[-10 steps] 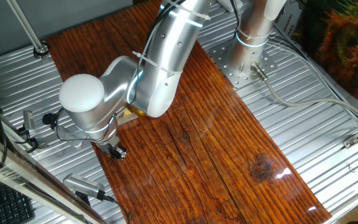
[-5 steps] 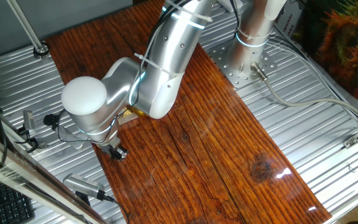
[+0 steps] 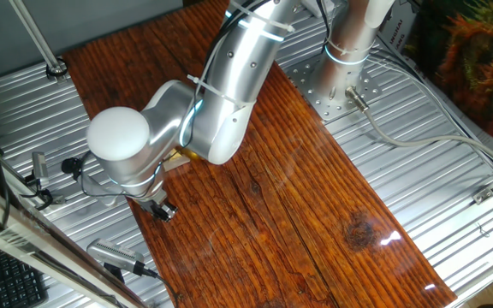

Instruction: Drop coins into a piggy bank

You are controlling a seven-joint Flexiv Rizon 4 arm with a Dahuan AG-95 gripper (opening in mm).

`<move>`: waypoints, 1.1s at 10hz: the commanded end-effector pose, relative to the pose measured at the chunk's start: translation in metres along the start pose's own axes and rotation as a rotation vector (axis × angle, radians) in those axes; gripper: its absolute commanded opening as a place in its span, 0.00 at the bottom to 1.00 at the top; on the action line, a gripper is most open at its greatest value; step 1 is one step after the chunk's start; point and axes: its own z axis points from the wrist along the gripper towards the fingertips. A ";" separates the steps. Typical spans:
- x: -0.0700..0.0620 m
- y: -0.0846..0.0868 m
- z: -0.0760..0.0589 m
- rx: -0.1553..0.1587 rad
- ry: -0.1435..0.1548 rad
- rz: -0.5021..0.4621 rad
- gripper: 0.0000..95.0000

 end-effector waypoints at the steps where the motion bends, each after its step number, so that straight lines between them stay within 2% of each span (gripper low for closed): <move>1: 0.000 0.000 0.000 0.004 0.001 -0.004 0.00; 6: 0.000 0.000 0.001 0.007 0.004 -0.008 0.00; 7: 0.000 0.000 0.000 0.008 0.006 -0.008 0.20; 11: -0.003 0.001 -0.003 0.010 0.008 -0.010 0.20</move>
